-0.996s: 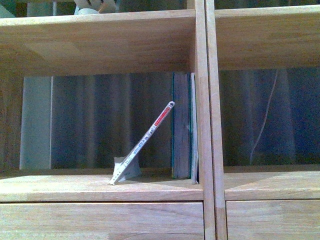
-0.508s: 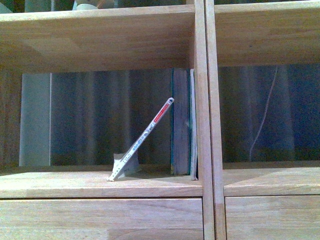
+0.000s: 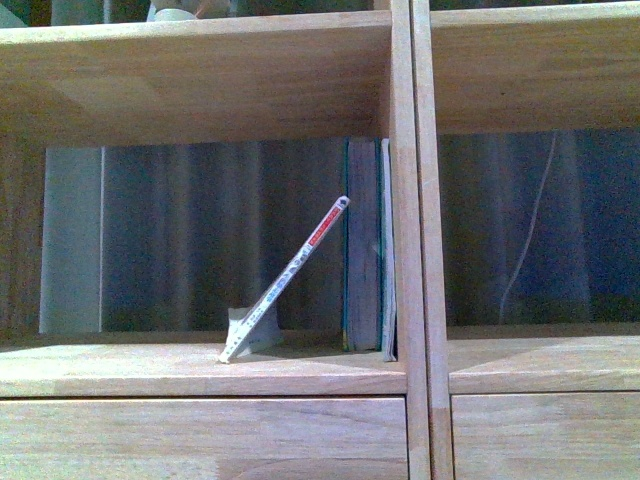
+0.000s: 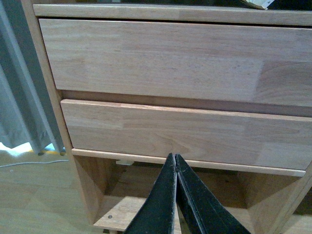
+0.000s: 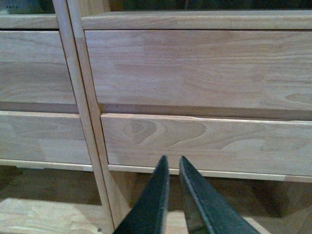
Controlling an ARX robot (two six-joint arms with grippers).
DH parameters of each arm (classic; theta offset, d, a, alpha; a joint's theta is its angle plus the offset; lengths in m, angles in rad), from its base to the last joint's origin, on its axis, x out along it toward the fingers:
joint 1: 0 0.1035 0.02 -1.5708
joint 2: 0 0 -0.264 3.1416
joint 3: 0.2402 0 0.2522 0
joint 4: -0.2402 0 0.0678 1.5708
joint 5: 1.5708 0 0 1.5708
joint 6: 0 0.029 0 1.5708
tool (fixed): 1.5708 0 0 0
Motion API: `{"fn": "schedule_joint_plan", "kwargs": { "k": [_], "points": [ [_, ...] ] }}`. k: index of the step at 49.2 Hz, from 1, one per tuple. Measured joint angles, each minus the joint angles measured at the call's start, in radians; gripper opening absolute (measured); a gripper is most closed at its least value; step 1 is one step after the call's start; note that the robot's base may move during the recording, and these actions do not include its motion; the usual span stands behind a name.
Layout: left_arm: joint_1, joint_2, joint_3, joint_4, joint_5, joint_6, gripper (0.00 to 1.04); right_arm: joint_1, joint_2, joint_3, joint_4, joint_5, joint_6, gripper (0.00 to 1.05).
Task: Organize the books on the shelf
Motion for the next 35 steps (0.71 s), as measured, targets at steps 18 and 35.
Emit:
{"fn": "schedule_joint_plan", "kwargs": {
  "k": [18, 35],
  "points": [
    [0.000, 0.000, 0.000, 0.000, 0.000, 0.000, 0.85, 0.000, 0.000, 0.000, 0.000, 0.000, 0.000, 0.85],
    [0.000, 0.000, 0.000, 0.000, 0.000, 0.002, 0.97, 0.000, 0.000, 0.000, 0.000, 0.000, 0.000, 0.98]
  ]
}}
